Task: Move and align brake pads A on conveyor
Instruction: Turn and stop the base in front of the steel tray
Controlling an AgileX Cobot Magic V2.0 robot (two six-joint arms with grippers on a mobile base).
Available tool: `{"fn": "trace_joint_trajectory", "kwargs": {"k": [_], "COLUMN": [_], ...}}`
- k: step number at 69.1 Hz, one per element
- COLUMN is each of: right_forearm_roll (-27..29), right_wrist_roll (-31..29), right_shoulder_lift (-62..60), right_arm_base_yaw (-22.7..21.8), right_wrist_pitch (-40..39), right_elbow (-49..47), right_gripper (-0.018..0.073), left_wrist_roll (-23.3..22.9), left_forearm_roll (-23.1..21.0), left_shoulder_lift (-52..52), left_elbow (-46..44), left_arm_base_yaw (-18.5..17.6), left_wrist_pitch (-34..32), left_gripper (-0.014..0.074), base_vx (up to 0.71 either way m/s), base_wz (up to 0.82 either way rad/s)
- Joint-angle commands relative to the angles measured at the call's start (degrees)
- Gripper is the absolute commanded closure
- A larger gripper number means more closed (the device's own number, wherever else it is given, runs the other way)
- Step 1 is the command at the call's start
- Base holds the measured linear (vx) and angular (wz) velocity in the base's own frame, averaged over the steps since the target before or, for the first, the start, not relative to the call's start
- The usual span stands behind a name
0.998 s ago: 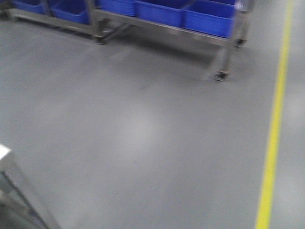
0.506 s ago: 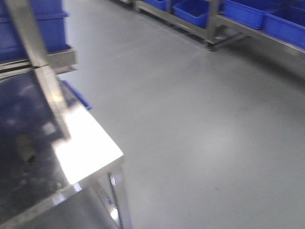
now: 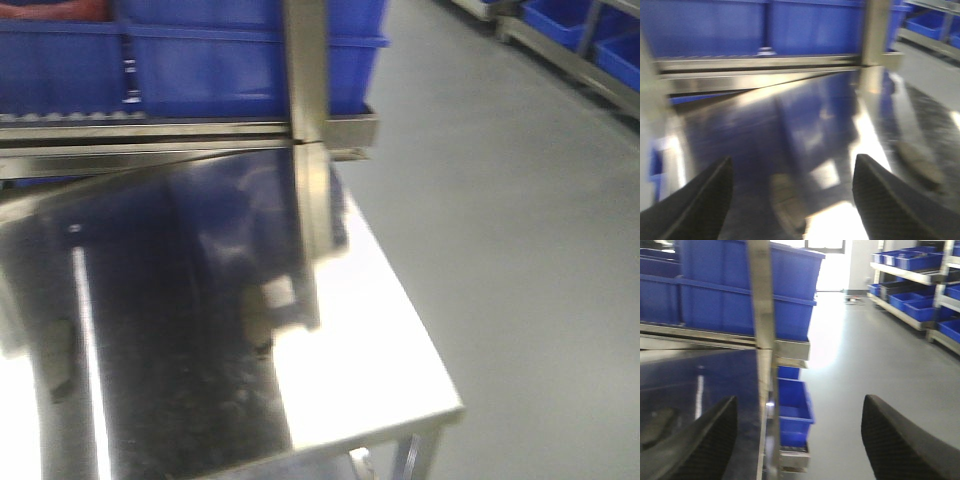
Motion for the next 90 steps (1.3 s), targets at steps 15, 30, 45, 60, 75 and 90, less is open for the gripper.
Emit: {"fn": "trace_joint_trajectory", "kwargs": {"k": [15,30,45,60,75,90], "right_forearm_roll": [0.3,0.3,0.3,0.3,0.3,0.3], "right_wrist_roll": [-0.6,-0.6,-0.6,-0.6,-0.6,-0.6], "right_shoulder_lift": [0.7,0.7,0.7,0.7,0.7,0.7], "right_arm_base_yaw": [-0.2,-0.2,-0.2,-0.2,-0.2,-0.2], "right_wrist_pitch": [-4.0,-4.0,-4.0,-4.0,-4.0,-4.0], "right_elbow": [-1.5,-1.5,-1.5,-1.5,-1.5,-1.5], "right_gripper": [0.0063,0.0063,0.0063,0.0063,0.0063,0.0063], "left_wrist_roll": [-0.3,-0.3,-0.3,-0.3,-0.3,-0.3], "left_forearm_roll": [-0.1,-0.1,-0.1,-0.1,-0.1,-0.1], "left_shoulder_lift": [0.7,0.7,0.7,0.7,0.7,0.7], "left_elbow": [-1.3,-1.3,-1.3,-1.3,-1.3,-1.3], "left_arm_base_yaw": [-0.3,-0.3,-0.3,-0.3,-0.3,-0.3], "left_wrist_pitch": [-4.1,-4.1,-4.1,-4.1,-4.1,-4.1], "left_gripper": [0.0115,0.0115,0.0115,0.0115,0.0115,0.0115], "base_vx": [0.13,0.07,0.02,0.00,0.00,0.00], "base_wz": [0.66,0.37,0.10,-0.01,0.00,0.00]}}
